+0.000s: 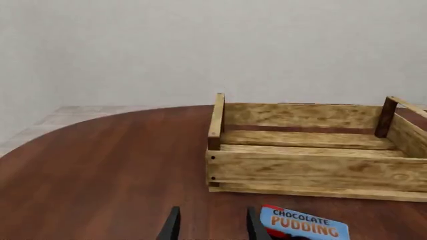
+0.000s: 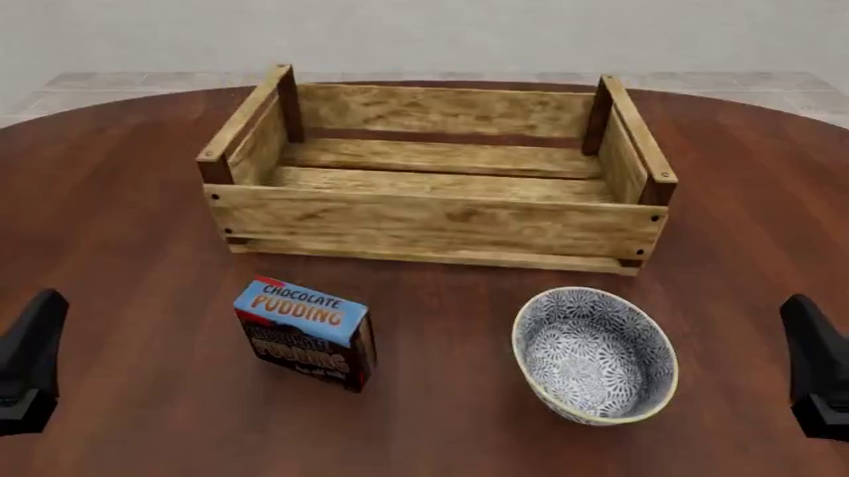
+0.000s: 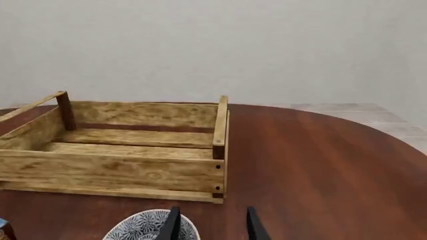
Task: Pick up the salad dressing and put it in the tray.
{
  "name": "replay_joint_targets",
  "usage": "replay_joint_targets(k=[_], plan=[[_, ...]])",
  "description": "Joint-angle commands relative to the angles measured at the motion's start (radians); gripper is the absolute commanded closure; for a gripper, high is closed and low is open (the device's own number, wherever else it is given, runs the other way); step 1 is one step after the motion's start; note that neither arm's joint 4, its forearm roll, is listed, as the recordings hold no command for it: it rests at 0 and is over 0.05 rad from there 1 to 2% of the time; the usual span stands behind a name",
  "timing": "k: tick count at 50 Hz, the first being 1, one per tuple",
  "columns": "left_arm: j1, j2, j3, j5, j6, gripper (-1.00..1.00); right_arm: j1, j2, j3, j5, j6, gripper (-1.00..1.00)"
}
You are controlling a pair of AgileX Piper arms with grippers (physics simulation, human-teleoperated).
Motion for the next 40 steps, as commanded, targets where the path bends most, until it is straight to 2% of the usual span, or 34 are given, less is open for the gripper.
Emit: replay_joint_targets(k=[1,22,31,36,40], plan=[[0.006,-0.032,0.005,0.031,-0.005,-1.0,0.008,-0.005,-0.003,0.007,0.003,-1.0],[0.016,-0.036,-0.012,0.056,0.003,-1.0,0.006,-0.007,-0.005,0.013,0.01,-1.0],[0.035,-0.032,-0.058,0.128,0.045,-1.0,0.008,-0.005,0.0,0.012,0.009,-1.0],[0.064,-0.028,-0.082,0.179,0.059,-1.0,0.006,-0.005,-0.003,0.015,0.012,-1.0],[0.056,-0.034,-0.093,0.211,0.057,-1.0,0.004,-0.005,-0.004,0.017,0.013,-1.0]])
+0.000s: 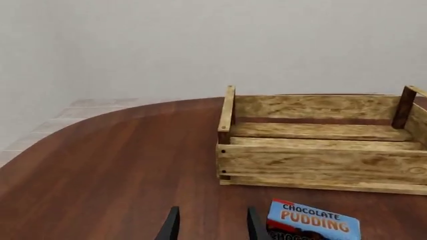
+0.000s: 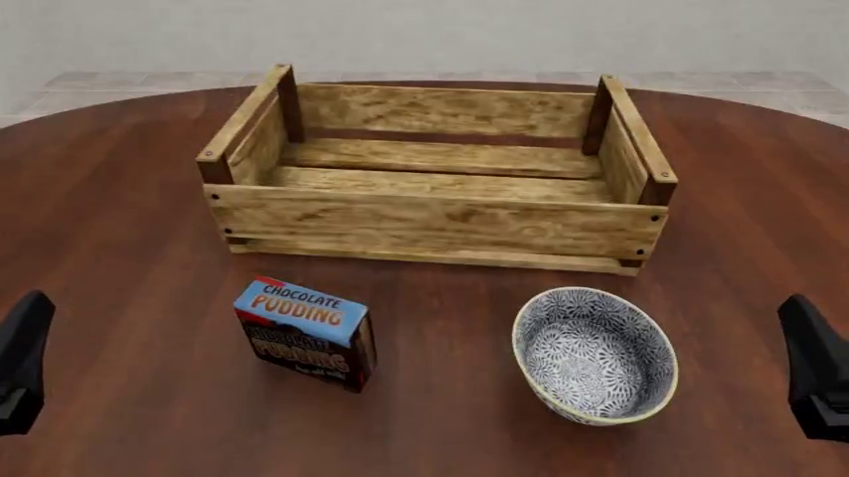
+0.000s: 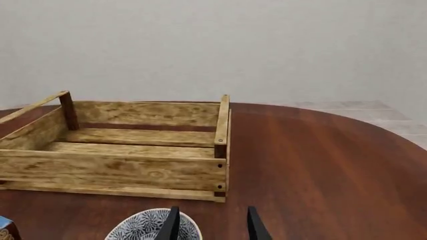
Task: Pick up the salad dressing and put it in the tray.
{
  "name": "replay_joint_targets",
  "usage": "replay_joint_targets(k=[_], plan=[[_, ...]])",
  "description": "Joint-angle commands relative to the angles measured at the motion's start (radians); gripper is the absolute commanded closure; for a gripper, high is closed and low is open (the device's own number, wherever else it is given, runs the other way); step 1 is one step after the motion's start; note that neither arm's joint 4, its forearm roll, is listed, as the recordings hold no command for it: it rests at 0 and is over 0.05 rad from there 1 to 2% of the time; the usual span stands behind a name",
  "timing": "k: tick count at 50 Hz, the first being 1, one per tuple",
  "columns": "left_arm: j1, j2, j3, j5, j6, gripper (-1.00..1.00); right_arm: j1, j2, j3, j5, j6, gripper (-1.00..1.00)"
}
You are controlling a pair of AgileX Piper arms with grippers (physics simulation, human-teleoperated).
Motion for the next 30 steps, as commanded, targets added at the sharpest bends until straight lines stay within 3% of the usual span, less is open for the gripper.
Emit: replay_joint_targets(k=[1,13,30], plan=[[0.017,-0.001,-0.039,0.088,0.023,-1.0,-0.002,0.0,-0.003,0.006,0.002,-1.0],[0.065,0.001,-0.169,0.212,0.035,-1.0,-0.002,0.0,0.001,0.005,0.0,-1.0],[0.152,-0.002,-0.25,0.298,0.017,-1.0,-0.001,0.003,-0.003,0.008,-0.005,-1.0]])
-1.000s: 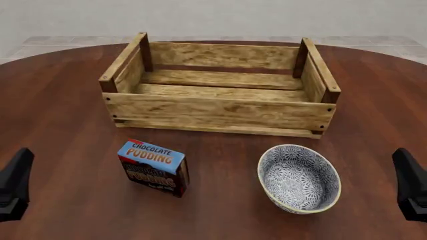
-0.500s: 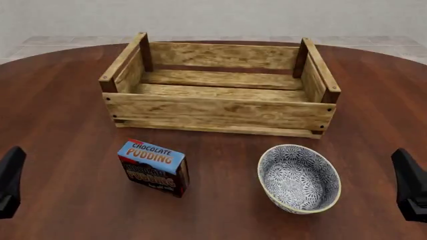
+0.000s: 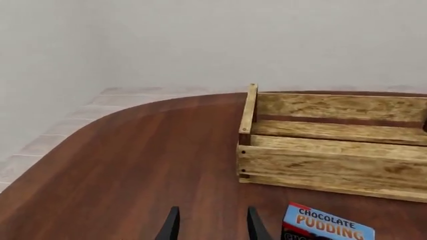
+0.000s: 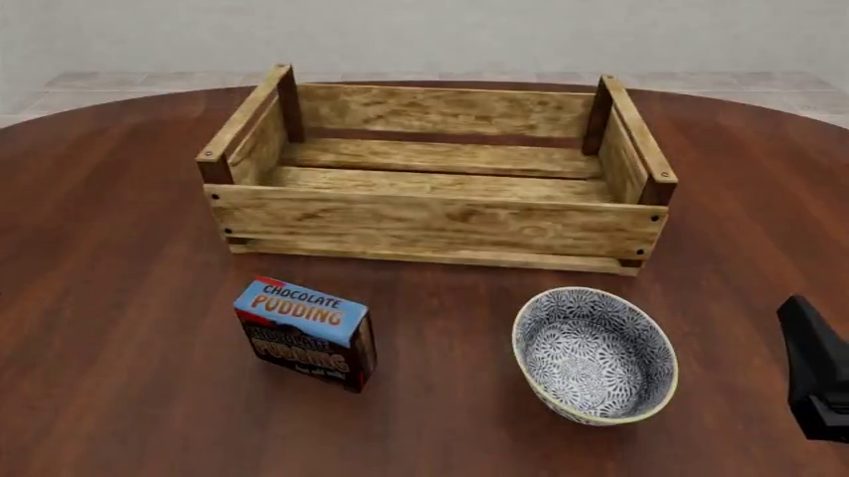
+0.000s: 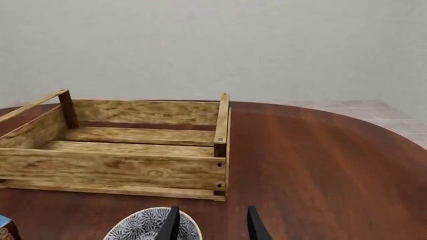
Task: Pick up the salad dressing and put it in the tray.
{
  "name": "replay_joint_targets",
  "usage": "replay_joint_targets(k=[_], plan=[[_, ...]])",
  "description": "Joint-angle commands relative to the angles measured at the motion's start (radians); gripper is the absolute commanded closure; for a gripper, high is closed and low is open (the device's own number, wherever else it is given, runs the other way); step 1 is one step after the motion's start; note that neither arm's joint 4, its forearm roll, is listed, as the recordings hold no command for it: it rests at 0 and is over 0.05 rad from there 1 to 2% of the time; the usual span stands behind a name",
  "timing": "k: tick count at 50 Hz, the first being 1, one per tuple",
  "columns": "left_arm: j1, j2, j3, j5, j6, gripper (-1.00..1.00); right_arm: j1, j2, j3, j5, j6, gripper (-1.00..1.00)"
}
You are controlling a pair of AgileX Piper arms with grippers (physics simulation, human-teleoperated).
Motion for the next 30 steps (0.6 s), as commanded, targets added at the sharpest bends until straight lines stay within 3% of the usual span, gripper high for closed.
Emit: replay_joint_targets(k=[1,30], plan=[[0.057,-0.009,-0.058,0.066,-0.007,-1.0,0.0,0.002,-0.002,0.0,-0.004,-1.0],[0.221,-0.01,-0.084,0.158,0.011,-1.0,0.01,0.014,0.0,-0.007,-0.013,-1.0]])
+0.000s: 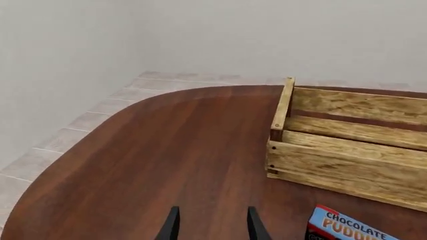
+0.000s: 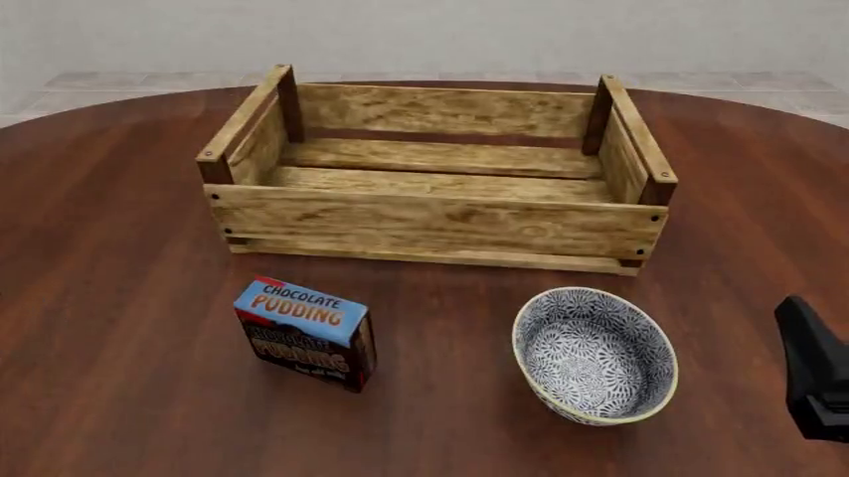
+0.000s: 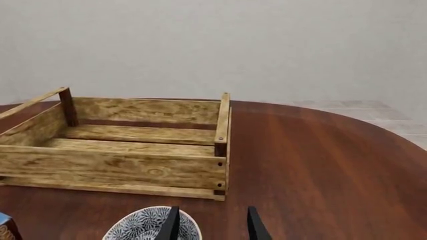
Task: Pick up the salad dressing and put it in the tray.
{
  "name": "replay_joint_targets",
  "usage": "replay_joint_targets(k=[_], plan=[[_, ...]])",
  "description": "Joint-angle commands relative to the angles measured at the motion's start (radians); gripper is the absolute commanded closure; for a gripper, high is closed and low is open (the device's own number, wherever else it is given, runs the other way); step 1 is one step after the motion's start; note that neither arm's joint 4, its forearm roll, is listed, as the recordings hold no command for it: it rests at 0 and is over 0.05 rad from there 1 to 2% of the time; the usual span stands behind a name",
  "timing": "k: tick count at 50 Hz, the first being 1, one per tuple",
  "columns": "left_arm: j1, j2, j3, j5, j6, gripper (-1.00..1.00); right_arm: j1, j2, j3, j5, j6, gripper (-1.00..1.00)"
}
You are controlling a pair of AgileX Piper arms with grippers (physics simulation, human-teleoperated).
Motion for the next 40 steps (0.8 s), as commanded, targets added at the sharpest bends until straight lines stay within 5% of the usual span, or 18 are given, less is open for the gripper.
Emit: replay_joint_targets(k=[1,40], plan=[[0.067,-0.001,-0.001,0.02,0.009,-1.0,0.006,0.002,0.001,-0.001,-0.004,-1.0],[0.288,0.0,0.114,0.011,0.025,-1.0,0.02,0.021,0.003,-0.014,-0.009,-1.0]])
